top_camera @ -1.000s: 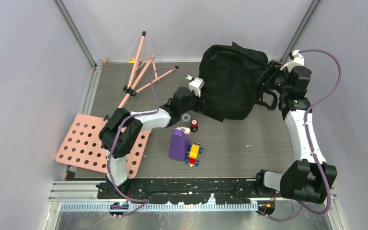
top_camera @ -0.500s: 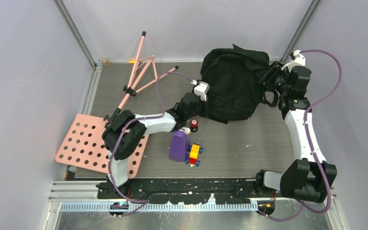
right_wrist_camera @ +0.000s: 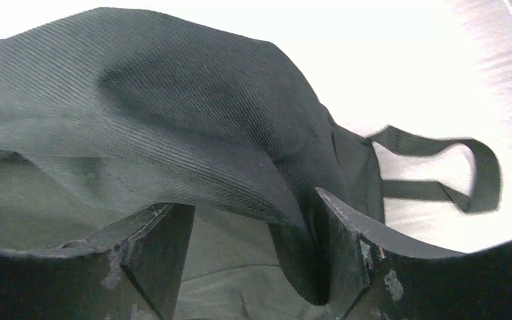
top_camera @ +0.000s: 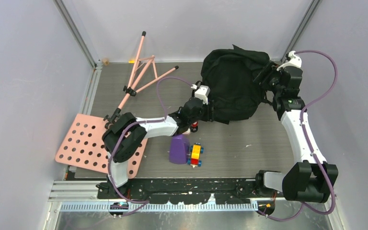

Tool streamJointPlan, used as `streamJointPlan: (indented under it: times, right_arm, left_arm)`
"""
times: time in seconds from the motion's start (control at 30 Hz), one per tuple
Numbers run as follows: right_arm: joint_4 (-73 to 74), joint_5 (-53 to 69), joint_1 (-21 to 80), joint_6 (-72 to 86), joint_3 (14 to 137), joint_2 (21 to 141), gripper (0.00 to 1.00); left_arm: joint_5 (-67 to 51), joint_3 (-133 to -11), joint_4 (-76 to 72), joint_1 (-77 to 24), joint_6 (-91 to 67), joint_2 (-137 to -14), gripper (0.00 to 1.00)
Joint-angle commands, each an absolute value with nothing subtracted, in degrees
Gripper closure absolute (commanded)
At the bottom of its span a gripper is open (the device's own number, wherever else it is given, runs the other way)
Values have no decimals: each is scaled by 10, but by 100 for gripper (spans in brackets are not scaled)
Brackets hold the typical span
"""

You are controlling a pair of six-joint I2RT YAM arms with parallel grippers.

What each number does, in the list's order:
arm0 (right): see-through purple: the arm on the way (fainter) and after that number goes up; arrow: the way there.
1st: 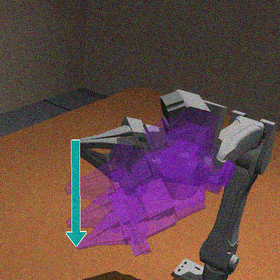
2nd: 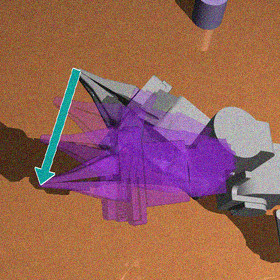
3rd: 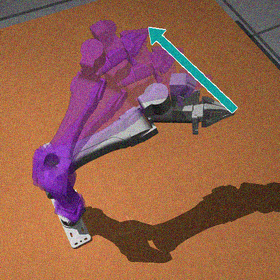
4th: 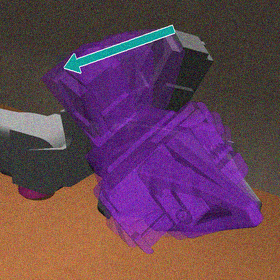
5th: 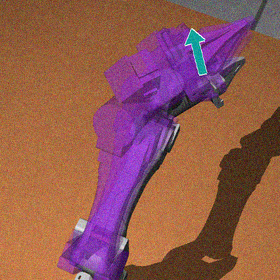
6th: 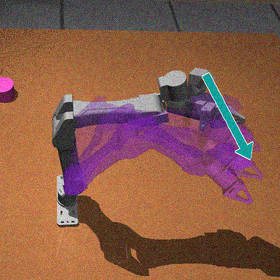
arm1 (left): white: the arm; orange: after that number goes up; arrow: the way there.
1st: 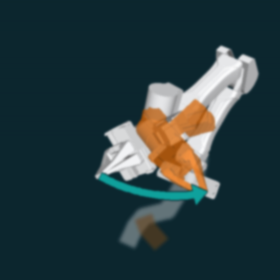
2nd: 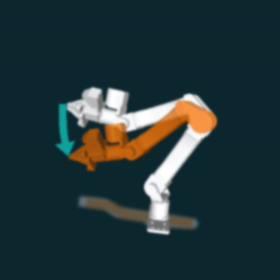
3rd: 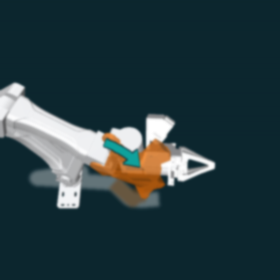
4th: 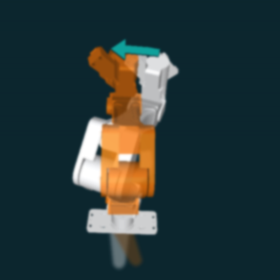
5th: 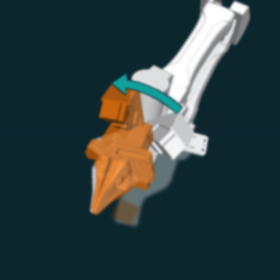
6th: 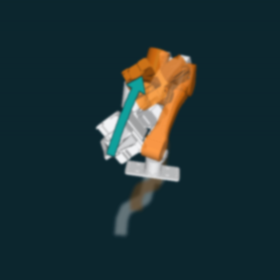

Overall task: Pack the student bag
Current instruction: Adjust the student bag at the center of the board, then unzip the student bag at the center of the board.

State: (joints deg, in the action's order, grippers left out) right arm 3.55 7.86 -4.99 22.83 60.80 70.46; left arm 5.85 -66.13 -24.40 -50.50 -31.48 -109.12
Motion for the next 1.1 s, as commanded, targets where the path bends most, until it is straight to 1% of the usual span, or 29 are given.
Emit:
streamJointPlan:
  times: [0.0,0.1,0.2,0.3,0.43,0.5,0.53,0.63,0.67,0.73,0.8,0.87,1.0,1.07]
  right_arm:
    - [104,5,-46,226,621,653,27]
    - [175,-19,-46,238,622,620,26]
    - [242,-37,-45,255,620,592,25]
    - [288,-37,-46,269,622,556,24]
    - [354,-36,-46,273,631,509,24]
    - [381,-18,-46,278,632,487,24]
    - [390,11,-46,286,624,474,26]
    - [359,111,-44,316,579,460,31]
    - [350,129,-42,336,550,461,34]
    - [309,160,-21,365,508,464,37]
    - [263,133,34,385,471,467,38]
    - [212,90,118,395,440,478,37]
    - [84,33,197,422,384,520,37]
    - [22,11,225,423,368,550,38]
  left_arm:
    - [32,-635,-202,-491,-310,-1015,45]
    - [6,-630,-153,-481,-297,-979,35]
    - [-38,-639,-120,-474,-284,-956,29]
    - [-72,-650,-101,-463,-292,-945,25]
    - [-82,-660,-99,-451,-298,-930,21]
    - [-87,-662,-117,-444,-309,-931,20]
    - [-94,-663,-129,-439,-320,-934,20]
    - [-99,-667,-156,-434,-346,-950,20]
    - [-102,-670,-162,-433,-353,-955,20]
    - [-107,-675,-178,-432,-362,-965,20]
    - [-106,-680,-191,-432,-365,-973,20]
    - [-98,-690,-187,-432,-359,-982,20]
    - [-63,-715,-163,-432,-332,-1007,21]
    - [-56,-723,-160,-431,-324,-1016,23]
